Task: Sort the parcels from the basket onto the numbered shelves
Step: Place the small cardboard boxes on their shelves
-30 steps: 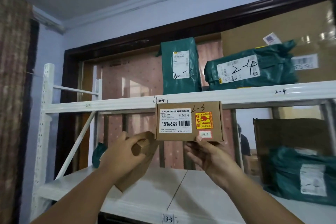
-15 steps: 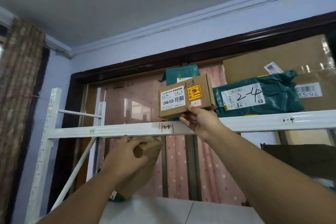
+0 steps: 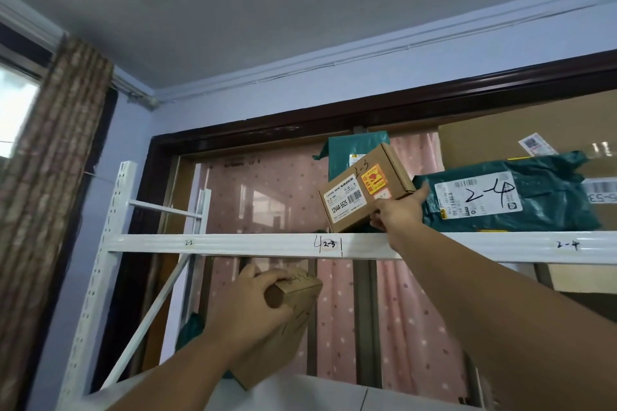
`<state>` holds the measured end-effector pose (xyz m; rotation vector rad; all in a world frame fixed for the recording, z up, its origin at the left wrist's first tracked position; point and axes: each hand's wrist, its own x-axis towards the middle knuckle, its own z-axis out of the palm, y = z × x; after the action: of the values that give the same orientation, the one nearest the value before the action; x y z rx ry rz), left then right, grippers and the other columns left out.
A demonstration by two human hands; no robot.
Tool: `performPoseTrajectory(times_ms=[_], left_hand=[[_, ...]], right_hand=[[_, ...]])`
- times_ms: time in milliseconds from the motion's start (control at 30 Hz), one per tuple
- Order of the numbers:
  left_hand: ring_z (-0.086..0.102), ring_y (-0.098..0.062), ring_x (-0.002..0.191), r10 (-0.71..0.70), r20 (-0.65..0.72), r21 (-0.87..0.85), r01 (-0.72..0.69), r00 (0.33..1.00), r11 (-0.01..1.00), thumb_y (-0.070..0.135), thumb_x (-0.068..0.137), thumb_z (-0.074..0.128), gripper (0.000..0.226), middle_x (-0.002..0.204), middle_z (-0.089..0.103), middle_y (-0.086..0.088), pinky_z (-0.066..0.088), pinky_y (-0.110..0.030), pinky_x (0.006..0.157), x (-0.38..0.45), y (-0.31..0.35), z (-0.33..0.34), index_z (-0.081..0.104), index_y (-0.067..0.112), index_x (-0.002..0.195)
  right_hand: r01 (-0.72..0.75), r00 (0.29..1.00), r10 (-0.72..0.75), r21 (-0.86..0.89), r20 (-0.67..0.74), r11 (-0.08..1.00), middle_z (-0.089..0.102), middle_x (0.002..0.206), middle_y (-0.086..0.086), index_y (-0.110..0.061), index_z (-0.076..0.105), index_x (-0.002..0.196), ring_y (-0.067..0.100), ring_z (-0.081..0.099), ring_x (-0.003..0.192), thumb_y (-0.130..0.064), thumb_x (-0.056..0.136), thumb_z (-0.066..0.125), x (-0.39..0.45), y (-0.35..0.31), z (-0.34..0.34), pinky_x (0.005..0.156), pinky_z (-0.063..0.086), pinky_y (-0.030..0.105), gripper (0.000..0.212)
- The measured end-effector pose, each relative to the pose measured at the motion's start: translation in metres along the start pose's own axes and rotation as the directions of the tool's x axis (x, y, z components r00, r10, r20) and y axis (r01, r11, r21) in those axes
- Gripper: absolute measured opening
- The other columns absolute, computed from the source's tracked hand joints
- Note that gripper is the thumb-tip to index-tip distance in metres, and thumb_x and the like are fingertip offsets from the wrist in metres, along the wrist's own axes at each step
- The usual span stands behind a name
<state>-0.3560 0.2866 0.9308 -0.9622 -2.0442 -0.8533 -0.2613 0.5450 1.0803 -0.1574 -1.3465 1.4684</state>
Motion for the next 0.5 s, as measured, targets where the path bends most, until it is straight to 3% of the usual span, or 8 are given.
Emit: performPoseTrajectory(times_ms=[67,133,167,233,367,500], left_hand=[[0.059,-0.009,0.105,-0.009,0.000,-0.023,0.009,1.000,1.000,0.060,0.069,0.056,0.065,0.115,0.048,0.018,0.058,-0.031,0.090,0.001,0.001,0.001,0.056,0.058,0.135],[0.059,-0.009,0.107,-0.015,0.001,-0.045,0.015,1.000,0.999,0.061,0.068,0.056,0.067,0.117,0.048,0.017,0.059,-0.031,0.091,0.001,0.003,0.002,0.056,0.058,0.135],[0.058,-0.009,0.107,-0.013,0.003,-0.049,0.013,1.000,0.999,0.061,0.069,0.057,0.066,0.118,0.048,0.017,0.059,-0.031,0.091,0.001,0.004,0.002,0.055,0.058,0.135],[0.057,-0.009,0.107,-0.009,0.004,-0.040,0.009,1.000,0.999,0.057,0.074,0.061,0.061,0.119,0.047,0.017,0.059,-0.030,0.090,0.002,0.006,0.001,0.055,0.059,0.135],[0.056,-0.007,0.104,-0.009,0.004,-0.037,0.009,1.000,0.999,0.050,0.080,0.068,0.057,0.115,0.045,0.017,0.058,-0.030,0.088,0.000,0.011,-0.004,0.054,0.058,0.135],[0.056,-0.006,0.101,-0.011,0.000,-0.053,0.011,1.000,0.999,0.049,0.078,0.067,0.060,0.112,0.045,0.019,0.059,-0.031,0.088,-0.004,0.011,-0.008,0.056,0.056,0.137]], right_hand=[[0.041,0.999,-0.040,-0.013,0.022,0.999,0.063,0.101,0.004,-0.048,0.006,0.156,0.027,0.074,0.082,-0.005,0.091,0.073,-0.002,-0.001,-0.003,0.068,0.066,0.044,0.103],[0.091,0.996,-0.091,-0.061,-0.010,0.994,0.064,0.109,0.007,-0.035,0.031,0.147,0.030,0.074,0.085,-0.020,0.094,0.071,-0.001,0.001,-0.001,0.058,0.065,0.040,0.068],[0.111,0.992,-0.117,-0.120,-0.038,0.987,0.063,0.115,0.010,-0.026,0.041,0.138,0.033,0.072,0.088,-0.027,0.094,0.071,0.001,0.001,0.000,0.053,0.063,0.037,0.053],[0.152,0.982,-0.177,-0.297,-0.058,0.943,0.056,0.120,0.013,-0.015,0.051,0.125,0.037,0.068,0.093,-0.036,0.091,0.072,0.005,0.001,0.001,0.050,0.062,0.039,0.045],[0.205,0.970,-0.237,-0.701,0.053,0.683,0.058,0.108,0.009,-0.012,0.059,0.113,0.035,0.068,0.082,-0.043,0.083,0.067,0.009,-0.002,-0.007,0.073,0.063,0.049,0.043],[0.250,0.960,-0.224,-0.866,0.165,0.433,0.067,0.089,0.005,-0.014,0.058,0.103,0.029,0.070,0.078,-0.030,0.092,0.060,0.010,-0.004,-0.014,0.076,0.061,0.042,0.019]])
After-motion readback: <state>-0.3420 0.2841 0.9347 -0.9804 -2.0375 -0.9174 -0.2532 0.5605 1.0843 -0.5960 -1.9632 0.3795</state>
